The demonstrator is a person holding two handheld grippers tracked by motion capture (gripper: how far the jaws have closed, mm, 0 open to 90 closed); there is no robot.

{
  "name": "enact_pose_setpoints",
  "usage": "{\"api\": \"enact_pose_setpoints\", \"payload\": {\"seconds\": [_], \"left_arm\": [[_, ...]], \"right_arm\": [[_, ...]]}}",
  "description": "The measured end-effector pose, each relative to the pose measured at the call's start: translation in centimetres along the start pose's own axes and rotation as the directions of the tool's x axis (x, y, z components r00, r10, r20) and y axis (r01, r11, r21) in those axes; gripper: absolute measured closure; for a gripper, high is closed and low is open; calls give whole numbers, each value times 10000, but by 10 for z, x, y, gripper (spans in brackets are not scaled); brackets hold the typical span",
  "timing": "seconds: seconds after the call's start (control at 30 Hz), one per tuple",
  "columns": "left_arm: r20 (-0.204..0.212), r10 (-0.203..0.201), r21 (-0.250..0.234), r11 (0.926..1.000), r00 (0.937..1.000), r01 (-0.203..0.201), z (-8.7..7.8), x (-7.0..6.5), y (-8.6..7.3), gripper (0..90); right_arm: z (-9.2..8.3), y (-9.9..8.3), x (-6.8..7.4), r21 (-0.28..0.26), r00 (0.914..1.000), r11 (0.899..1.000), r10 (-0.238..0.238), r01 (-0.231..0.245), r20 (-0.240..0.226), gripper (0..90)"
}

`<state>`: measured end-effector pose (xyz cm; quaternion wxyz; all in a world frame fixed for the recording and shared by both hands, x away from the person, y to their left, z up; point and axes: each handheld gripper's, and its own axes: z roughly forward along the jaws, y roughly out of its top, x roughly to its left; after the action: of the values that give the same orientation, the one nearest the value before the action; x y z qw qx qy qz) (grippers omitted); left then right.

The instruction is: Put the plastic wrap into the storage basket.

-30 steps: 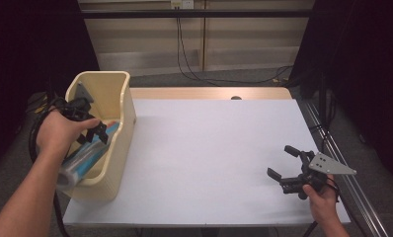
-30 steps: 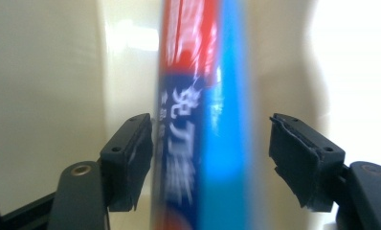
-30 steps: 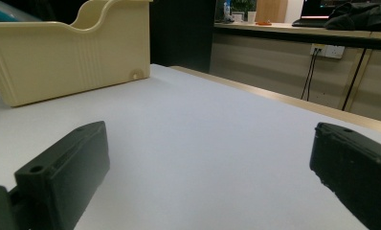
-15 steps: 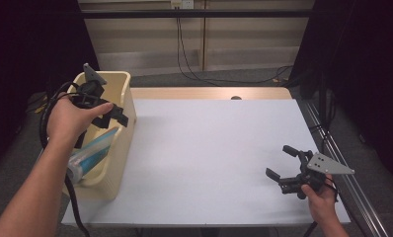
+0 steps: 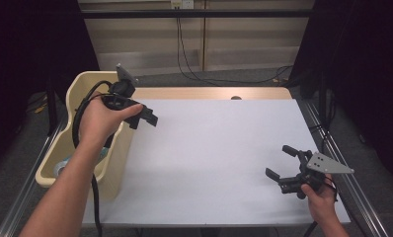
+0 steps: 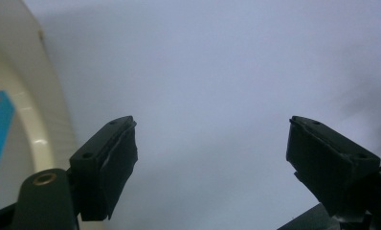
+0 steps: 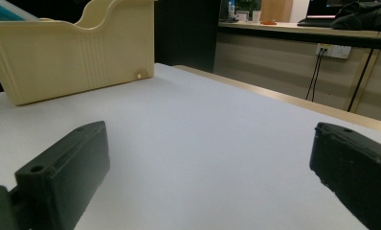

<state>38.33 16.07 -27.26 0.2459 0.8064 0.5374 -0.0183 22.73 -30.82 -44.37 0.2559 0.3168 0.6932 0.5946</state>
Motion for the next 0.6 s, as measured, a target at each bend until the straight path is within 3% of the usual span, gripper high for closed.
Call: {"api": "enact_pose_setpoints", "payload": {"seconds": [0.2, 0.3, 0.43, 0.6], "left_arm": [[171, 665, -289, 9974, 9976, -660, 17, -10, -3, 167], [421, 953, -770, 9928, 9946, -919, 24, -16, -6, 166], [612, 1489, -1488, 9791, 9870, -1385, 36, -23, -13, 176], [884, 1815, -2215, 9622, 9794, -1583, 51, -26, -22, 163]], "right_arm": [[0, 0, 0, 13, 10000, 10000, -2, 2, 11, 0], [1, 0, 0, 17, 10000, 10000, -1, 1, 13, 0], [1, 0, 0, 49, 10000, 10000, -25, 25, 26, 0], [1, 0, 0, 58, 10000, 10000, -12, 12, 42, 0]]}}
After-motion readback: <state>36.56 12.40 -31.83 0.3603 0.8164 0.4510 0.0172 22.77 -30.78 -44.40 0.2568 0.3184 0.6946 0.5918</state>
